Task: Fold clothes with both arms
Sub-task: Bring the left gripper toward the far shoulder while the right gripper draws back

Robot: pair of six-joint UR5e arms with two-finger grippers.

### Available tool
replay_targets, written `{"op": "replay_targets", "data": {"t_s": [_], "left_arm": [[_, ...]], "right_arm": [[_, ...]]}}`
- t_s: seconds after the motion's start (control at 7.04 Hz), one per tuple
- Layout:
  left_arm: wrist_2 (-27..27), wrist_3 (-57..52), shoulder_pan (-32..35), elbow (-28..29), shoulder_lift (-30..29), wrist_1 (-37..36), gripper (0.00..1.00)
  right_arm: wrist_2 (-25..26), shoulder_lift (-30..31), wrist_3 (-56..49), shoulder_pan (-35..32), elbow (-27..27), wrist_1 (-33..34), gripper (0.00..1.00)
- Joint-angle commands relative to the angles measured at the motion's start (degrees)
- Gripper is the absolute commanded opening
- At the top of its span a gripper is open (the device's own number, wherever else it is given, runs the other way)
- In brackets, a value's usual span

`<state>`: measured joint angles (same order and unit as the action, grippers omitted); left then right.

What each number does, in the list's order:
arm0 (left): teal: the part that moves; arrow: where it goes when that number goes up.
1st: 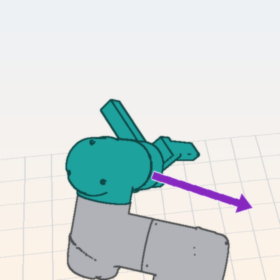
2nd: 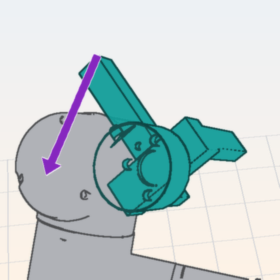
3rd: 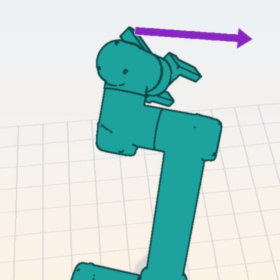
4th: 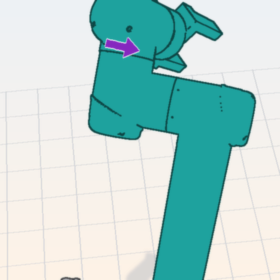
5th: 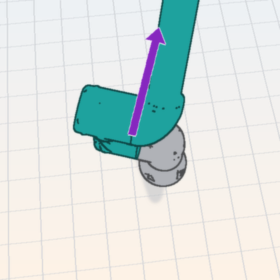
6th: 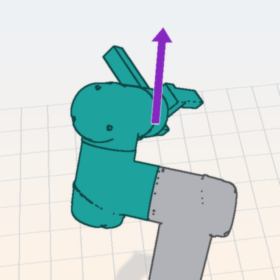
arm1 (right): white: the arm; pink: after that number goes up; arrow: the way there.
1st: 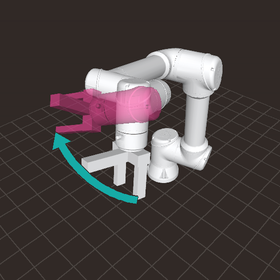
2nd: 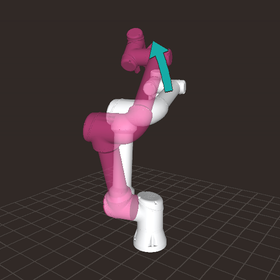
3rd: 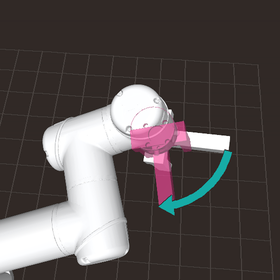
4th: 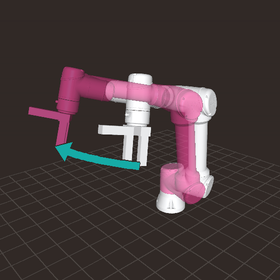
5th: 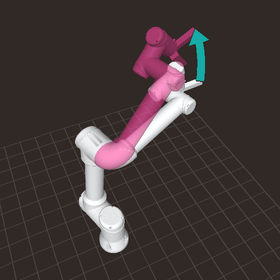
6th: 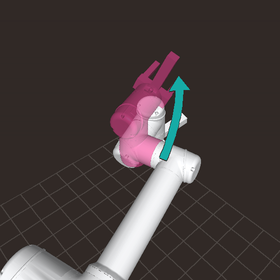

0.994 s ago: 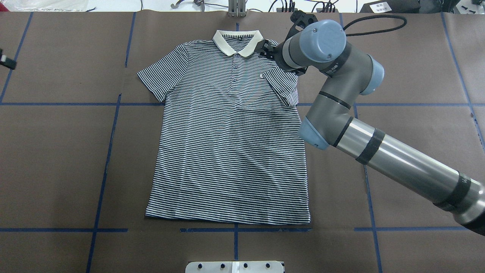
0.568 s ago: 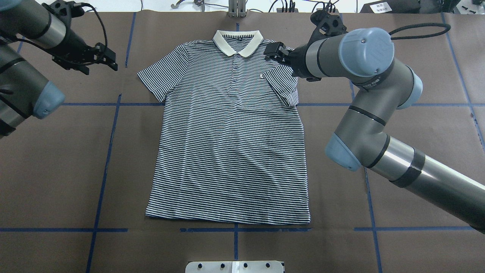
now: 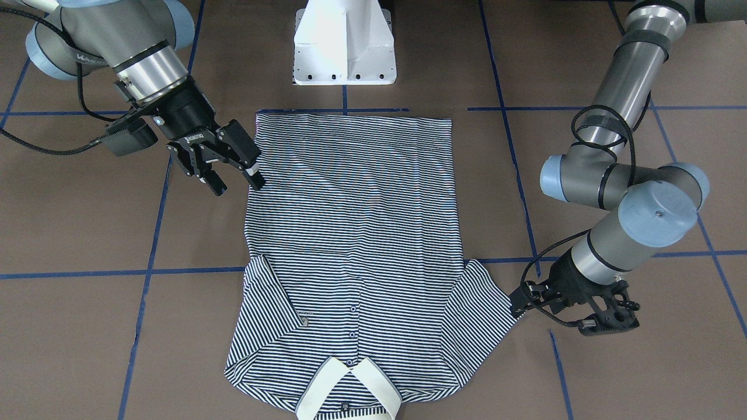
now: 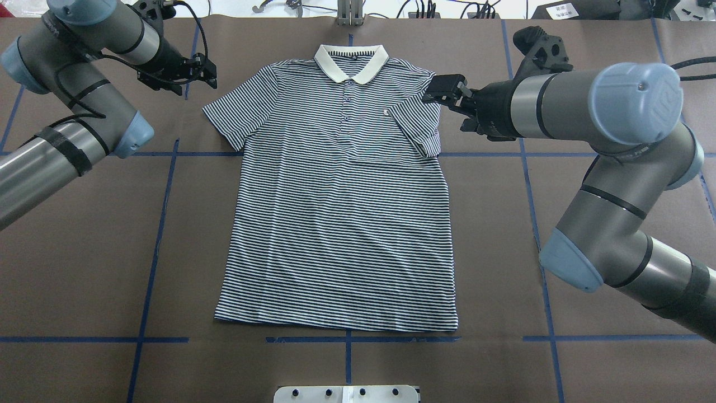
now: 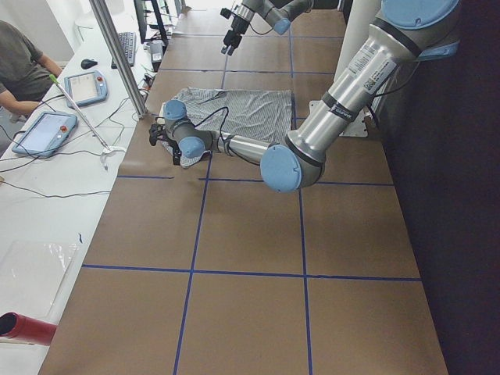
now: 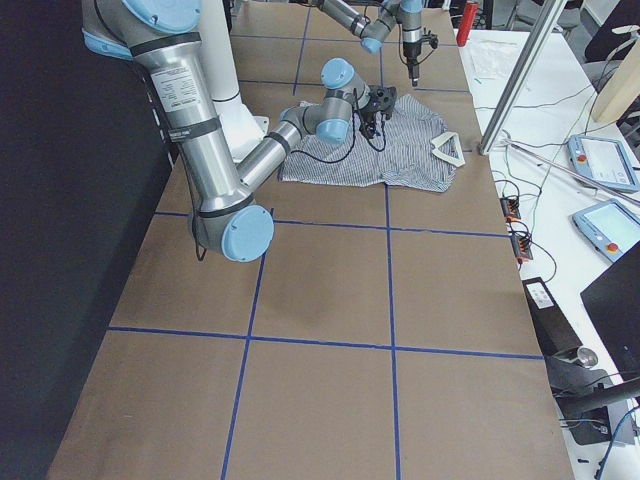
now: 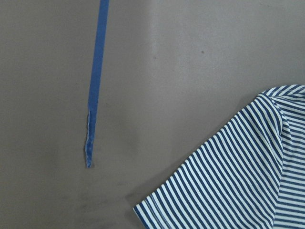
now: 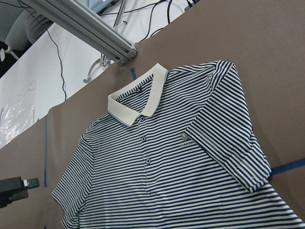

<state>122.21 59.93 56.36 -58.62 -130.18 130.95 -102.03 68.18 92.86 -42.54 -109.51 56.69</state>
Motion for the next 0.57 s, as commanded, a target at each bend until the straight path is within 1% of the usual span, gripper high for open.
{"op": "replay_targets", "data": {"t_s": [0.0, 0.14, 0.28, 0.43], "left_arm": [[-3.03, 0.1, -2.03, 4.12, -1.04, 3.94, 0.79], [-3.03, 0.01, -2.74, 4.22, -0.96, 3.96, 0.77], [-3.03, 0.01, -3.18, 4.31, -0.78, 4.05, 0.74], [-3.03, 0.01, -3.18, 4.22, -0.78, 4.13, 0.66]], "right_arm": [[-1.95, 0.82, 0.04, -0.52, -1.05, 0.0, 1.0], [-1.95, 0.73, 0.12, -0.53, -1.05, 0.0, 1.0], [-1.95, 0.73, 0.12, -0.53, -1.05, 0.09, 1.0], [-2.03, 0.56, 0.12, -0.44, -1.05, 0.0, 1.0]]}}
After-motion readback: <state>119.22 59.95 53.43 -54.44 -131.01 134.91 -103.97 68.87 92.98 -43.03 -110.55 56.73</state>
